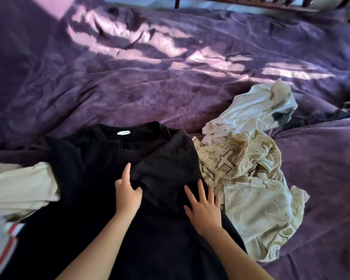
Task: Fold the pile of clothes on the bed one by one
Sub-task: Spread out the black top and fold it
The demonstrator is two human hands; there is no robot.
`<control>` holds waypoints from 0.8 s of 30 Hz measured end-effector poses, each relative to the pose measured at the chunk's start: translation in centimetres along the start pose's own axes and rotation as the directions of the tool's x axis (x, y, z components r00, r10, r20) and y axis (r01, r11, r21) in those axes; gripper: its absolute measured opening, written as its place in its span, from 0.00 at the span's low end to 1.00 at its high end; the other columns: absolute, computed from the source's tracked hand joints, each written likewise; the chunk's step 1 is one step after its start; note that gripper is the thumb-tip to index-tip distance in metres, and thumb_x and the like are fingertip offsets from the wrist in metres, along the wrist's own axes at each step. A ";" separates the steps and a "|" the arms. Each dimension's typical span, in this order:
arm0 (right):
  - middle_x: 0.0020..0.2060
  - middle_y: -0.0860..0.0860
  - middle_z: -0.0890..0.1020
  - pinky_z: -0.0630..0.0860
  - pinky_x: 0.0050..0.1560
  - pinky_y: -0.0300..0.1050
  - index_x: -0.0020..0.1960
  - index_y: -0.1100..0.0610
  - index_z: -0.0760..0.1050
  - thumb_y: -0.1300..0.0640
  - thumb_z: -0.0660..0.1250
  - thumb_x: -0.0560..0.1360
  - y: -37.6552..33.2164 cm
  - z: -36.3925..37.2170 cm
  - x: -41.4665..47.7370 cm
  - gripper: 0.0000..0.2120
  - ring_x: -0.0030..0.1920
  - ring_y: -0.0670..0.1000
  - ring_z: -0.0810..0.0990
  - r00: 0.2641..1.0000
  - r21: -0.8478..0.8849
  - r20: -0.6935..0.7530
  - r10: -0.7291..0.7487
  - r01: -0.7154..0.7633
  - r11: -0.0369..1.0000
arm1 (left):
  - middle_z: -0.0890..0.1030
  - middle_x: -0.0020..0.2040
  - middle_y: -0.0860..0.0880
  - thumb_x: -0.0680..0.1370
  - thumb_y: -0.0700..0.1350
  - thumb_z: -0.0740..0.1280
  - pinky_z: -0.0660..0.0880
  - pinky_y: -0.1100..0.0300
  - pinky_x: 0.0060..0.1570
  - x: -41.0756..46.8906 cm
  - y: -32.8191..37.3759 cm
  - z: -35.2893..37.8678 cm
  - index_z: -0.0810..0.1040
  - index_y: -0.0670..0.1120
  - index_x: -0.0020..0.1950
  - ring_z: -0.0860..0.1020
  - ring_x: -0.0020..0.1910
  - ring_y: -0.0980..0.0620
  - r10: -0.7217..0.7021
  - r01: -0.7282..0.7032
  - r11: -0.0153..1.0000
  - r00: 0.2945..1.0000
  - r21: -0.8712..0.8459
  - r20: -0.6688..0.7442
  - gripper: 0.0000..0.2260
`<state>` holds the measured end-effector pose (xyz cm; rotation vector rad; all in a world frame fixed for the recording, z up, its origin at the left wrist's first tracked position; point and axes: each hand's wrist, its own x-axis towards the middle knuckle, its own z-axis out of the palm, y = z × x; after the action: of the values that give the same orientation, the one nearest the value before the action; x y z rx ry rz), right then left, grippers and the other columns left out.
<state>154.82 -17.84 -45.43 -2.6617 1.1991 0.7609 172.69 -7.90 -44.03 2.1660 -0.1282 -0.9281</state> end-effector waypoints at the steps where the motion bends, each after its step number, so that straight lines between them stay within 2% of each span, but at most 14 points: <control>1: 0.55 0.58 0.81 0.79 0.43 0.60 0.56 0.46 0.78 0.42 0.52 0.69 0.0 -0.4 0.0 0.23 0.51 0.63 0.82 1.000 0.019 0.013 0.012 -0.012 1.000 | 0.66 0.59 0.44 0.76 0.32 0.63 0.77 0.51 0.49 0.0 -0.1 -0.2 0.57 0.55 0.75 0.75 0.42 0.50 0.000 0.000 0.999 1.000 0.040 0.001 0.33; 3: 0.51 0.60 0.82 0.78 0.41 0.61 0.43 0.52 0.82 0.45 0.54 0.70 -0.4 -2.2 0.4 0.19 0.50 0.65 0.82 0.998 0.136 -0.038 0.044 -0.038 0.990 | 0.67 0.57 0.47 0.76 0.34 0.63 0.74 0.58 0.43 -0.3 -0.1 -0.9 0.57 0.52 0.75 0.74 0.39 0.55 0.041 -0.038 0.988 0.999 0.151 -0.020 0.31; 4: 0.51 0.61 0.82 0.78 0.41 0.61 0.38 0.54 0.81 0.47 0.55 0.70 -0.8 -3.3 1.1 0.18 0.51 0.66 0.81 0.992 0.196 -0.112 0.062 -0.039 0.980 | 0.67 0.58 0.47 0.76 0.36 0.64 0.73 0.59 0.41 -0.2 0.0 -1.6 0.57 0.51 0.75 0.74 0.40 0.55 0.101 -0.088 0.973 0.994 0.216 -0.049 0.30; 6: 0.51 0.61 0.80 0.78 0.41 0.59 0.38 0.56 0.80 0.50 0.56 0.71 -1.6 -5.8 3.1 0.16 0.51 0.66 0.80 0.953 0.277 -0.294 0.075 0.010 0.961 | 0.69 0.61 0.44 0.75 0.38 0.66 0.73 0.55 0.46 0.8 0.4 -3.7 0.63 0.47 0.73 0.75 0.51 0.47 0.267 -0.205 0.917 0.953 0.343 -0.144 0.28; 8: 0.59 0.61 0.76 0.76 0.50 0.57 0.50 0.58 0.80 0.52 0.58 0.73 -2.5 -8.2 6.0 0.15 0.57 0.65 0.76 0.912 0.359 -0.400 0.095 0.060 0.932 | 0.72 0.62 0.38 0.73 0.37 0.68 0.71 0.44 0.53 3.6 0.7 -6.7 0.70 0.41 0.68 0.70 0.59 0.36 0.397 -0.235 0.844 0.878 0.482 -0.267 0.24; 9: 0.65 0.60 0.70 0.71 0.58 0.56 0.60 0.58 0.75 0.53 0.59 0.76 -2.8 -9.4 7.7 0.16 0.64 0.63 0.71 0.926 0.381 -0.366 0.092 0.058 0.923 | 0.71 0.63 0.36 0.73 0.38 0.69 0.69 0.41 0.55 5.3 0.9 -8.4 0.72 0.39 0.67 0.68 0.61 0.34 0.410 -0.195 0.812 0.861 0.550 -0.300 0.22; 11: 0.72 0.57 0.61 0.62 0.67 0.54 0.72 0.56 0.62 0.52 0.59 0.78 -2.9 -11.0 11.1 0.24 0.71 0.59 0.61 0.978 0.413 -0.199 0.062 0.026 0.910 | 0.66 0.69 0.36 0.74 0.43 0.68 0.64 0.41 0.61 8.5 1.3 -11.7 0.70 0.40 0.68 0.62 0.67 0.35 0.340 -0.065 0.746 0.893 0.663 -0.295 0.23; 13: 0.73 0.55 0.59 0.61 0.68 0.56 0.75 0.54 0.53 0.51 0.58 0.79 -3.0 -12.0 13.9 0.28 0.72 0.59 0.59 0.996 0.381 -0.072 0.051 -0.020 0.924 | 0.62 0.72 0.38 0.76 0.49 0.65 0.61 0.43 0.65 11.5 1.0 -14.6 0.66 0.43 0.71 0.58 0.70 0.38 0.184 0.083 0.686 0.941 0.723 -0.283 0.25; 14: 0.73 0.56 0.59 0.61 0.69 0.57 0.76 0.53 0.51 0.51 0.59 0.78 -2.8 -12.0 15.2 0.29 0.71 0.60 0.59 0.998 0.372 -0.025 0.050 -0.037 0.927 | 0.62 0.72 0.38 0.76 0.51 0.65 0.61 0.44 0.65 12.7 0.7 -15.7 0.63 0.44 0.72 0.59 0.70 0.37 0.095 0.135 0.697 0.956 0.704 -0.278 0.26; 15: 0.73 0.57 0.60 0.62 0.68 0.56 0.76 0.54 0.50 0.52 0.60 0.78 -2.7 -11.9 16.3 0.31 0.71 0.61 0.61 0.998 0.390 0.027 0.056 -0.062 0.919 | 0.63 0.71 0.37 0.76 0.52 0.65 0.62 0.44 0.65 13.6 0.6 -16.5 0.62 0.43 0.72 0.61 0.69 0.37 0.019 0.160 0.754 0.964 0.638 -0.265 0.28; 17: 0.71 0.60 0.64 0.65 0.66 0.52 0.76 0.57 0.51 0.54 0.64 0.76 -2.2 -10.9 18.1 0.34 0.69 0.61 0.65 0.989 0.512 0.116 0.089 -0.136 0.848 | 0.69 0.68 0.36 0.76 0.47 0.68 0.64 0.48 0.64 15.0 0.5 -17.3 0.64 0.39 0.71 0.67 0.67 0.36 -0.036 0.149 0.880 0.968 0.451 -0.248 0.27; 20: 0.61 0.59 0.76 0.72 0.55 0.45 0.71 0.63 0.62 0.63 0.70 0.71 -1.5 -10.1 19.0 0.32 0.60 0.58 0.75 0.979 0.693 0.120 0.162 -0.200 0.693 | 0.78 0.55 0.38 0.73 0.37 0.70 0.70 0.58 0.53 15.8 0.6 -17.9 0.77 0.33 0.59 0.75 0.58 0.40 -0.063 0.130 0.960 0.963 0.247 -0.263 0.16; 22: 0.54 0.57 0.79 0.72 0.48 0.41 0.69 0.65 0.66 0.69 0.68 0.70 -1.3 -10.7 18.5 0.28 0.54 0.57 0.77 0.967 0.804 0.103 0.233 -0.219 0.553 | 0.79 0.46 0.44 0.71 0.32 0.69 0.72 0.64 0.42 15.7 1.0 -18.5 0.78 0.34 0.58 0.77 0.48 0.44 -0.132 0.145 0.989 0.957 0.032 -0.258 0.16; 24: 0.60 0.58 0.76 0.71 0.49 0.39 0.70 0.63 0.66 0.73 0.63 0.71 -0.8 -11.8 17.5 0.27 0.58 0.56 0.76 0.952 0.898 0.049 0.304 -0.175 0.404 | 0.82 0.37 0.47 0.70 0.29 0.68 0.73 0.61 0.41 15.1 1.6 -19.6 0.77 0.37 0.59 0.76 0.38 0.47 -0.159 0.121 0.976 0.964 -0.181 -0.213 0.18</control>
<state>169.79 -32.59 -43.90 -1.6318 1.4648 -0.1070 196.86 -2.53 -42.98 2.1271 0.2105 -0.7331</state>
